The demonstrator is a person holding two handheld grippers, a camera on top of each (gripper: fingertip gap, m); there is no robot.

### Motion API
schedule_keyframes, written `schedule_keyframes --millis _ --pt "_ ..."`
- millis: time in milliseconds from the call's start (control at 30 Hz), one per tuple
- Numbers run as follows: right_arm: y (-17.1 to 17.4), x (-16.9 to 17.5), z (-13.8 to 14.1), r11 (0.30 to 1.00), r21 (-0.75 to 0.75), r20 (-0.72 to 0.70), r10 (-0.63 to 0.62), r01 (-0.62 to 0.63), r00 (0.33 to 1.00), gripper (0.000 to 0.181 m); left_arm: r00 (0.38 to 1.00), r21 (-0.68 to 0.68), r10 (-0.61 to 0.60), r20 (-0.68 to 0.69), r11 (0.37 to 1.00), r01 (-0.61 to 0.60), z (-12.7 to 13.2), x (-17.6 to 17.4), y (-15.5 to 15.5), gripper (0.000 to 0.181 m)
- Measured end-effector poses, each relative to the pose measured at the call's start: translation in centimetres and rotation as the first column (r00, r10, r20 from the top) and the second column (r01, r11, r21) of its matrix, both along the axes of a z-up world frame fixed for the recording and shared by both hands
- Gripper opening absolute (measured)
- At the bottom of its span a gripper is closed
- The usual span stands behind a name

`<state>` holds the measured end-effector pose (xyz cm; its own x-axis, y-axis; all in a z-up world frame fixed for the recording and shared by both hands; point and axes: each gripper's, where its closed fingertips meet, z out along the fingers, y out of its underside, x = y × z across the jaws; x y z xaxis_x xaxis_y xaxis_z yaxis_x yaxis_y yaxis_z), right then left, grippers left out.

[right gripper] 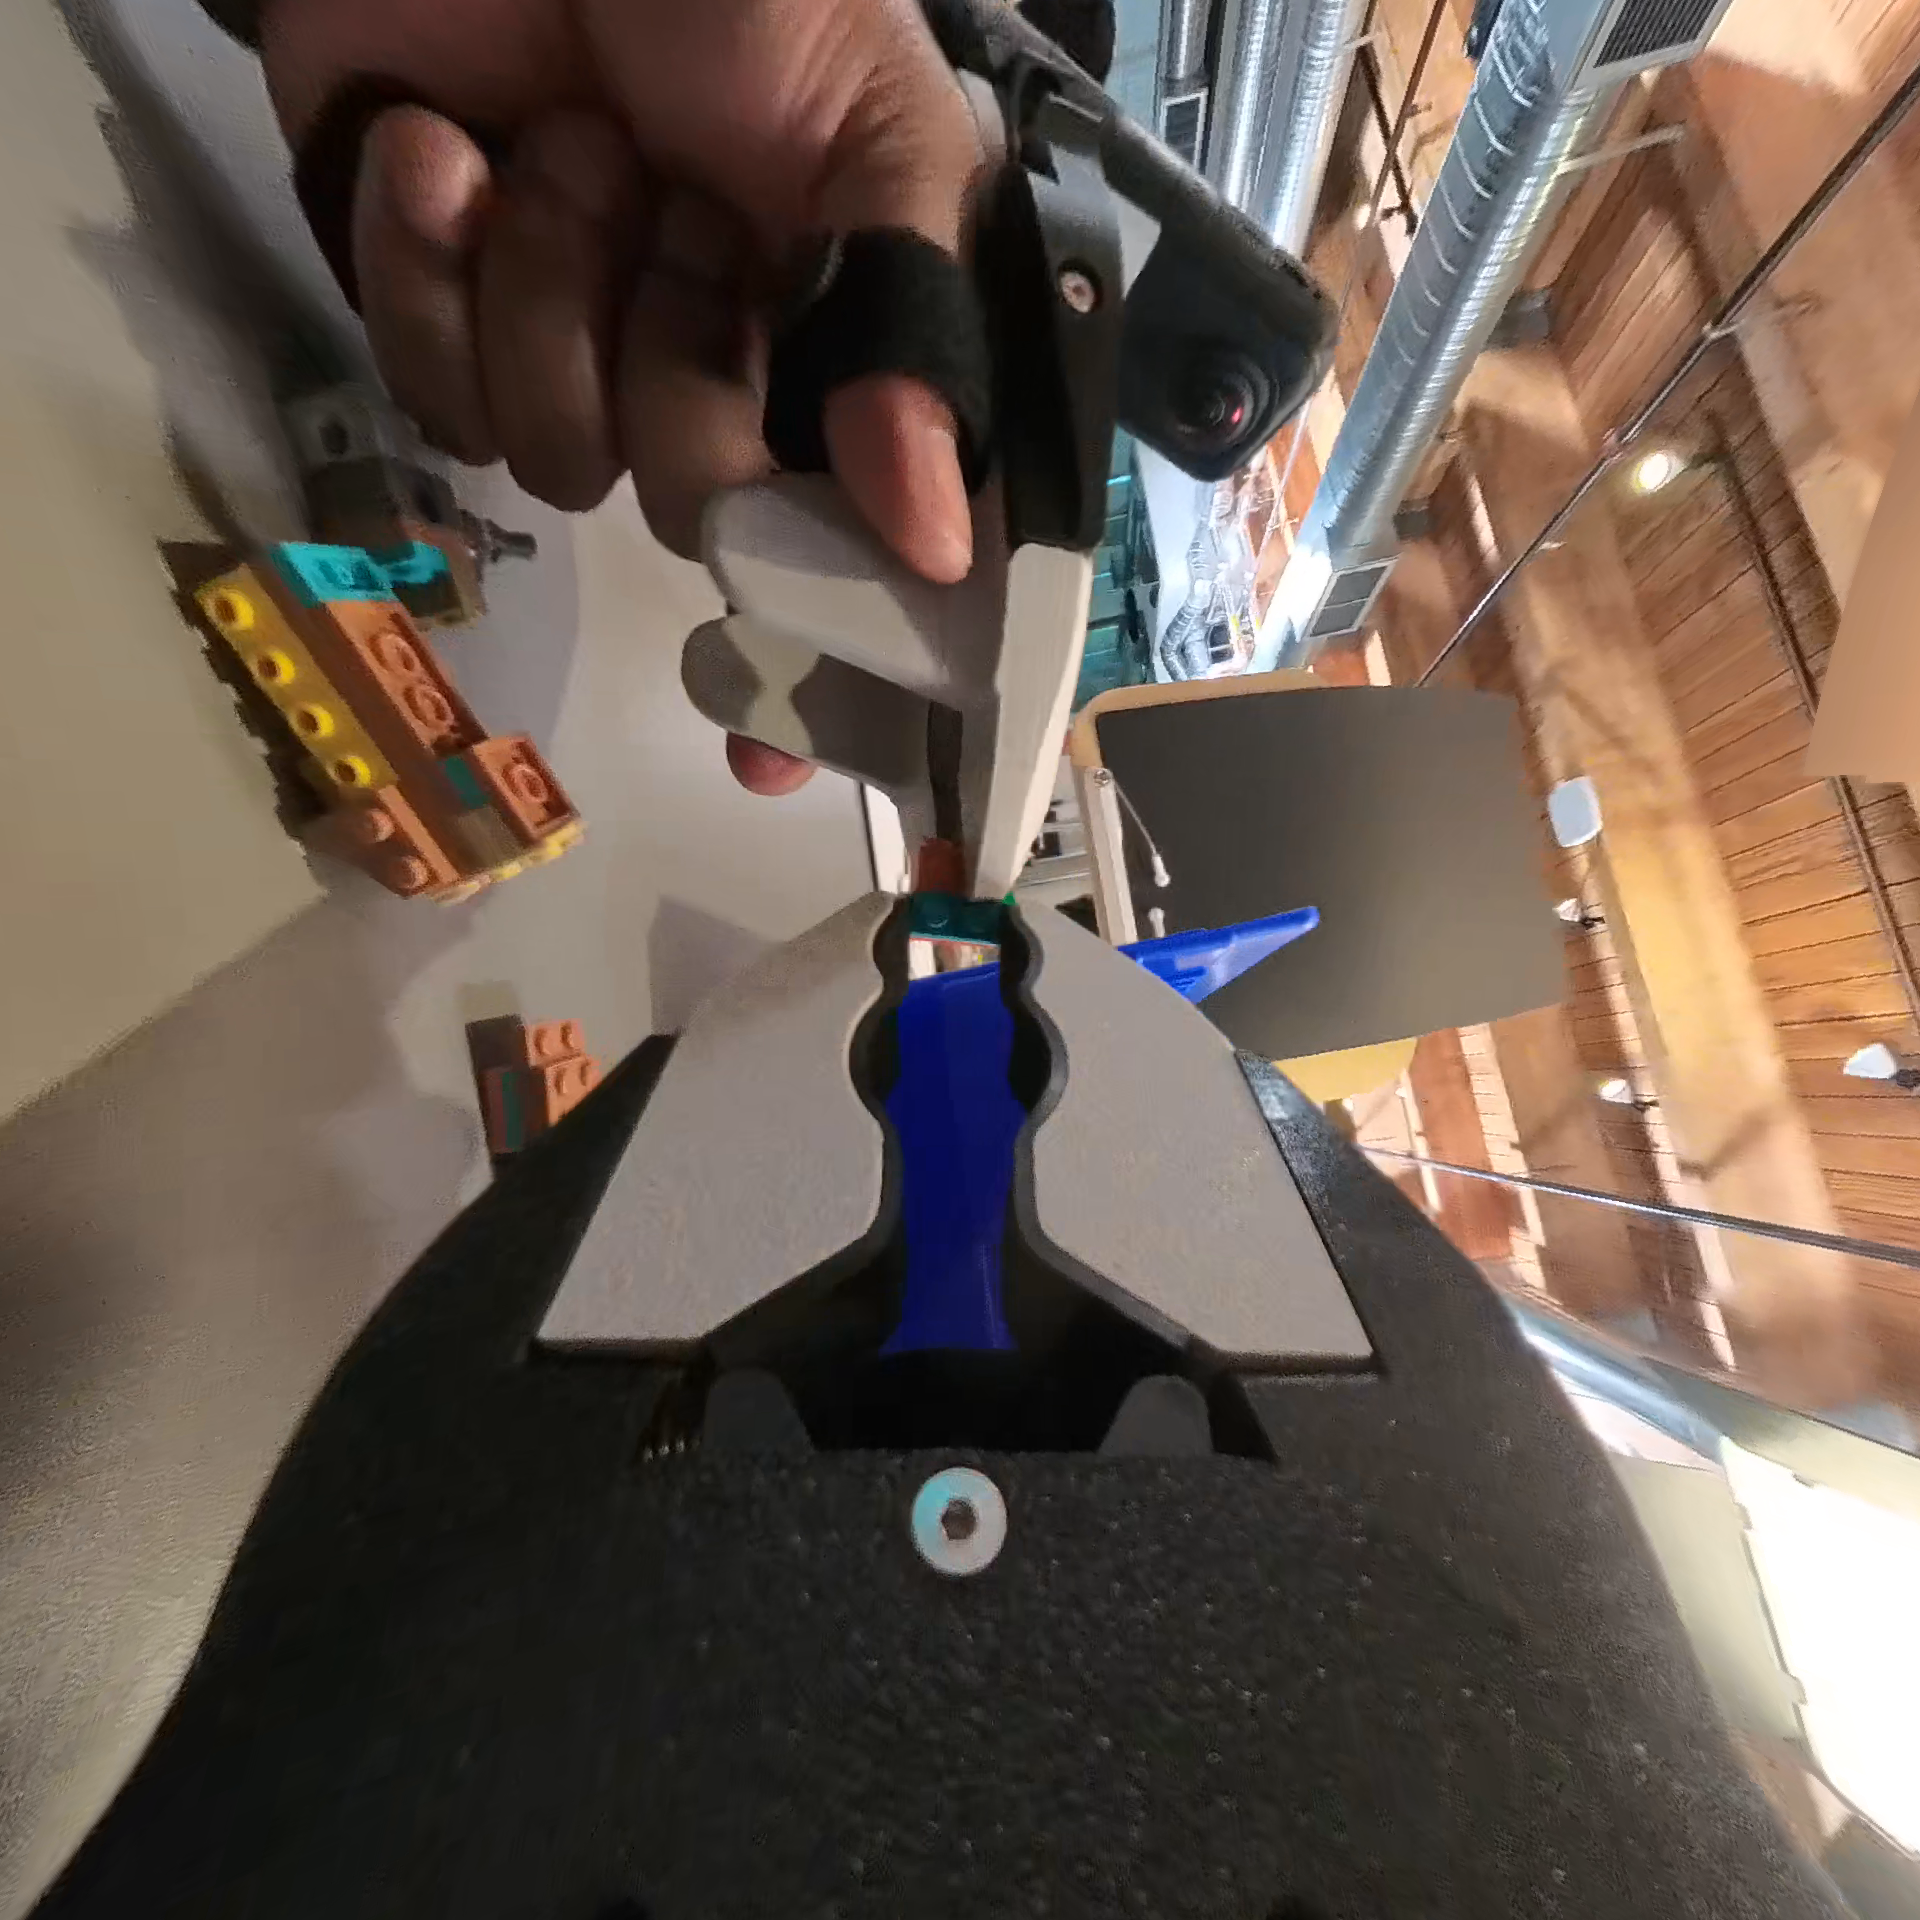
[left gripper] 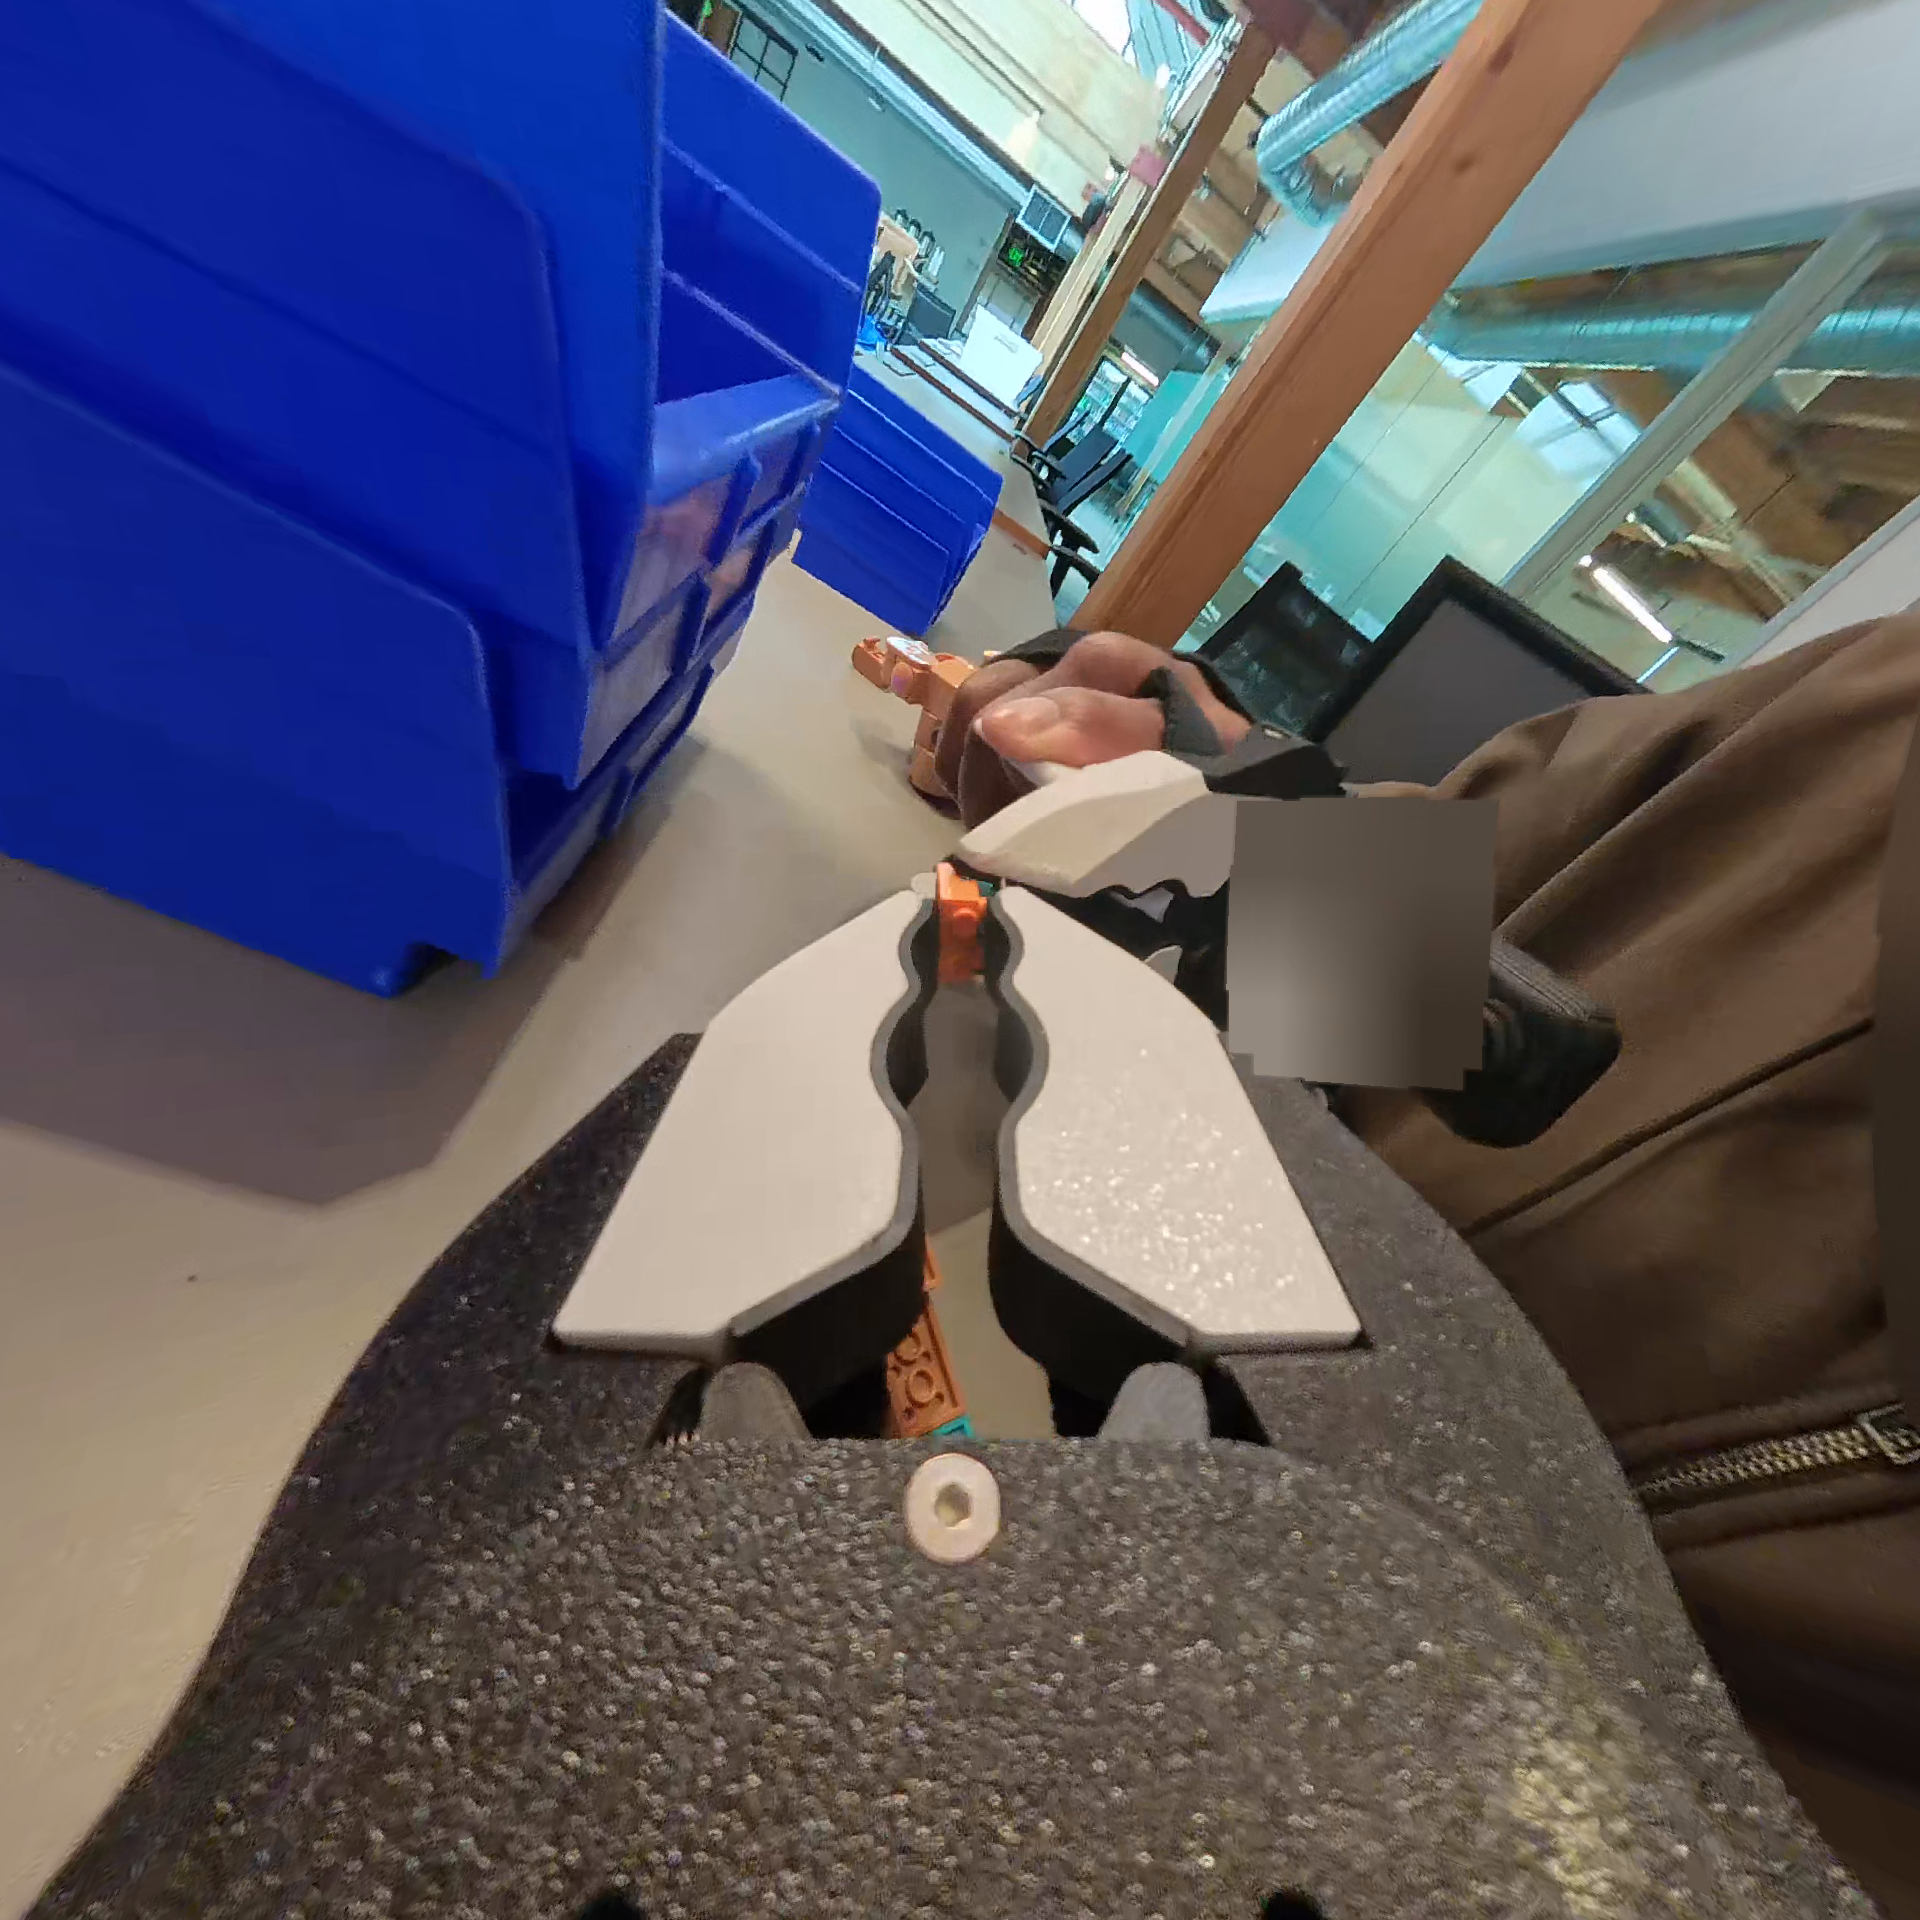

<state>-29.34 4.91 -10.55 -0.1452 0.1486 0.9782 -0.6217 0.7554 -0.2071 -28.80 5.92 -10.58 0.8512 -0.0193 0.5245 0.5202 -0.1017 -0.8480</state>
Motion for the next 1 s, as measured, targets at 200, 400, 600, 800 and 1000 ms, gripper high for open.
schedule_keyframes --millis 200,400,600,800,1000 --pt "-0.1 0.2 0.8 0.999 -0.045 -0.047 -0.014 0.012 0.999 0.016 0.999 0.019 0.004 -0.037 1.0 -0.003 0.8 0.1 -0.1 0.008" --pt "-0.4 0.1 1.6 0.939 -0.342 0.248 0.136 -0.045 0.959 0.017 0.998 0.063 0.03 -0.057 0.998 -0.027 1.7 -0.2 -0.4 0.008" --pt "-0.4 0.0 1.9 0.974 -0.225 0.075 0.018 -0.001 0.997 0.016 0.997 0.128 0.015 0.071 0.991 -0.024 2.0 -0.3 -0.4 0.008" --pt "-0.5 0.5 3.2 0.979 -0.2 -0.079 -0.054 0.037 0.995 0.017 0.988 0.227 -0.028 0.152 0.974 -0.007 3.4 0.2 -0.6 0.008" --pt "-0.7 1.2 5.0 0.955 -0.295 -0.134 -0.05 0.008 0.99 0.016 0.959 0.426 -0.094 0.269 0.904 -0.031 5.7 -0.1 -1.6 0.008"
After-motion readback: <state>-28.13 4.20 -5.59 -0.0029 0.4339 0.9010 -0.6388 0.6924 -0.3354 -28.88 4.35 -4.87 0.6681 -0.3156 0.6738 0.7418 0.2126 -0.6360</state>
